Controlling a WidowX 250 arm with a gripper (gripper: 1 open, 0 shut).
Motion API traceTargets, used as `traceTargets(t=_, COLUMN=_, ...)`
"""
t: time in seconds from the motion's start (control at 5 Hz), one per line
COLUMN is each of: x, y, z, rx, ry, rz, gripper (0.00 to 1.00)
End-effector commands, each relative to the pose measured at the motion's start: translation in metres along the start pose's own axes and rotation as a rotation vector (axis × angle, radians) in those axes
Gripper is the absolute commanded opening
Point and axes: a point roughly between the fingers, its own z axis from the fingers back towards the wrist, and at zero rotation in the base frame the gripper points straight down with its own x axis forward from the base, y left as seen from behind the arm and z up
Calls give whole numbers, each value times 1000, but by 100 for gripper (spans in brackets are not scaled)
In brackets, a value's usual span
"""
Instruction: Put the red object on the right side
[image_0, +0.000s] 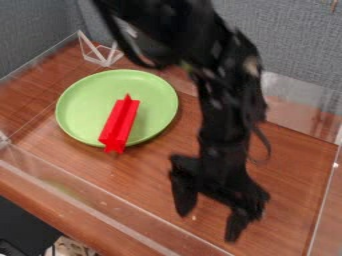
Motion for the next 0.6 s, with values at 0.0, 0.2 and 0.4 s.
traceTargets(t=0.0, x=7, y=37, z=43, rx=-15, ry=-97, rz=125, gripper=100)
traceTargets(t=0.2, x=-3, y=51, z=59, rx=-7, ry=-102, rz=129, gripper=100)
traceTargets(t=0.4, x=-5, y=68, z=57, rx=23, ry=-115, rz=135, gripper=100)
